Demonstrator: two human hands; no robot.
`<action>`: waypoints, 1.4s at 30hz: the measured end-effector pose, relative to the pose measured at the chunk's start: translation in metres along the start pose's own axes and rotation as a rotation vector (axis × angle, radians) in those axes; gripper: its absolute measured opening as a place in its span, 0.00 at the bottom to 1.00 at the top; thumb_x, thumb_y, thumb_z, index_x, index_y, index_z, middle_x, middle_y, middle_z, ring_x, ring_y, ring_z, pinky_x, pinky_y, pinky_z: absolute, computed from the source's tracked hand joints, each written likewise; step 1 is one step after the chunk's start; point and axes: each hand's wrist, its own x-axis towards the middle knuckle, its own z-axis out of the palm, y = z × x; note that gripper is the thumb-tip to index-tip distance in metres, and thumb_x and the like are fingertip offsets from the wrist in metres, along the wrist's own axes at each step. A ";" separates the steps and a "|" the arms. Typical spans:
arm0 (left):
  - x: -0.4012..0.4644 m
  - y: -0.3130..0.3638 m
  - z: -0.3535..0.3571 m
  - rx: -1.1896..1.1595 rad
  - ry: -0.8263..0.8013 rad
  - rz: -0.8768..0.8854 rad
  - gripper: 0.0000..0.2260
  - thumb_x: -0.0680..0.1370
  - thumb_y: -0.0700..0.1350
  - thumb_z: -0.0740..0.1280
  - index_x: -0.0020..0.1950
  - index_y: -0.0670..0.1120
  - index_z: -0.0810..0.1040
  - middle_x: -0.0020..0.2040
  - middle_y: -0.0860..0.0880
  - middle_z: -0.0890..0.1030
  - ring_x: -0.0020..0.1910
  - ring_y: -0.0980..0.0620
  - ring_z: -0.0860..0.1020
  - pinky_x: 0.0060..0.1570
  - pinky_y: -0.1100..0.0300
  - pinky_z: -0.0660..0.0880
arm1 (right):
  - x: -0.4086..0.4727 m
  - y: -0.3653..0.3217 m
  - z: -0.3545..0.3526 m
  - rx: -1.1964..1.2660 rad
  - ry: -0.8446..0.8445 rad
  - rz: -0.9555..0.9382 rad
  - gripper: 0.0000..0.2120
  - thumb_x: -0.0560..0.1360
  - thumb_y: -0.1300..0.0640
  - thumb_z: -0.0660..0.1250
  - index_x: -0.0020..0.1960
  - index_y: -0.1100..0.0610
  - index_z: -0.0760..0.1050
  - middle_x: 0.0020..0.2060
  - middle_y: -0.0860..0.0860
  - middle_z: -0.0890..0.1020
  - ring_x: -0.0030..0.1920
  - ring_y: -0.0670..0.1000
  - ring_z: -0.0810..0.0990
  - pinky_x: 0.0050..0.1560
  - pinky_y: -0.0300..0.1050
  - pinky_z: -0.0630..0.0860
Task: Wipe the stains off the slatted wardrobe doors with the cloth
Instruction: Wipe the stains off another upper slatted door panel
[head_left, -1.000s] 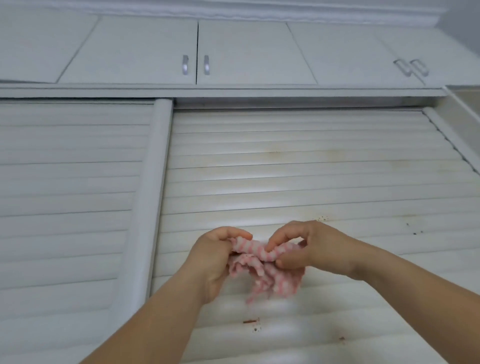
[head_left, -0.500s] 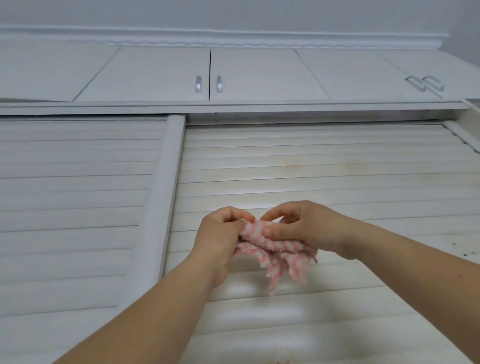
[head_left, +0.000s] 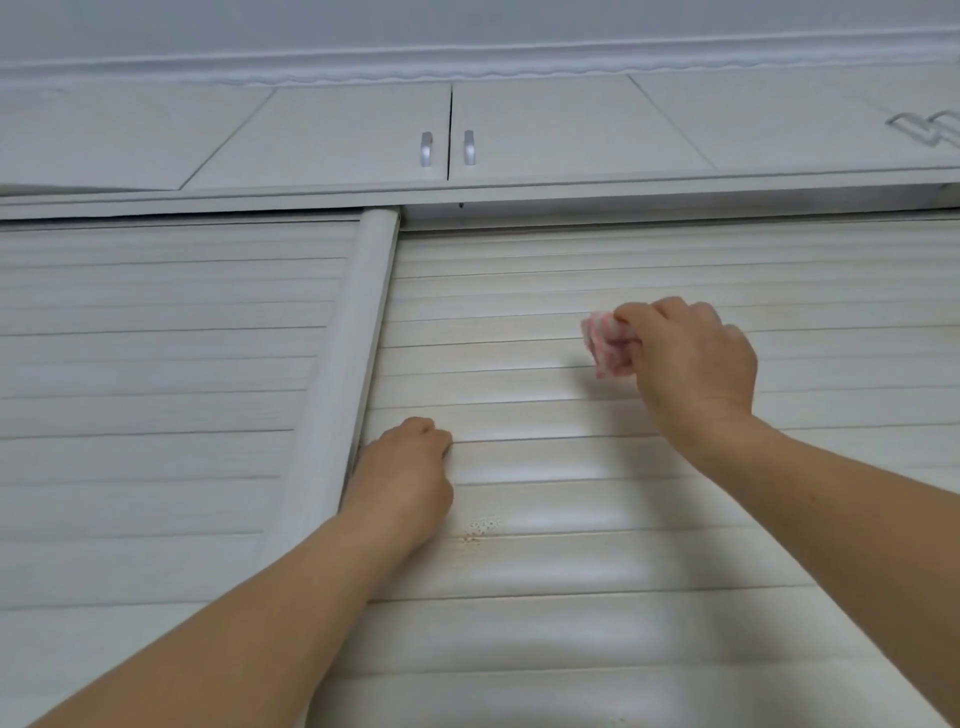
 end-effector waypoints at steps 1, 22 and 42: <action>0.000 -0.001 0.002 0.032 -0.002 0.013 0.20 0.76 0.34 0.56 0.68 0.44 0.70 0.69 0.48 0.67 0.67 0.48 0.66 0.64 0.58 0.63 | -0.001 -0.001 0.008 -0.022 -0.040 -0.005 0.12 0.80 0.56 0.56 0.60 0.48 0.73 0.58 0.51 0.75 0.58 0.56 0.70 0.47 0.46 0.62; 0.028 -0.014 0.007 0.158 0.127 0.127 0.16 0.76 0.35 0.55 0.61 0.44 0.73 0.62 0.46 0.67 0.61 0.45 0.66 0.60 0.54 0.63 | 0.009 -0.068 0.058 -0.006 -0.246 -0.067 0.18 0.78 0.62 0.52 0.65 0.57 0.69 0.62 0.55 0.74 0.62 0.57 0.71 0.59 0.50 0.67; 0.027 -0.022 0.014 0.159 0.159 0.193 0.20 0.74 0.33 0.55 0.64 0.45 0.70 0.59 0.46 0.72 0.57 0.45 0.71 0.58 0.56 0.63 | 0.052 -0.040 0.057 -0.309 -0.098 -0.176 0.16 0.79 0.53 0.53 0.62 0.49 0.74 0.59 0.53 0.70 0.61 0.56 0.65 0.55 0.50 0.63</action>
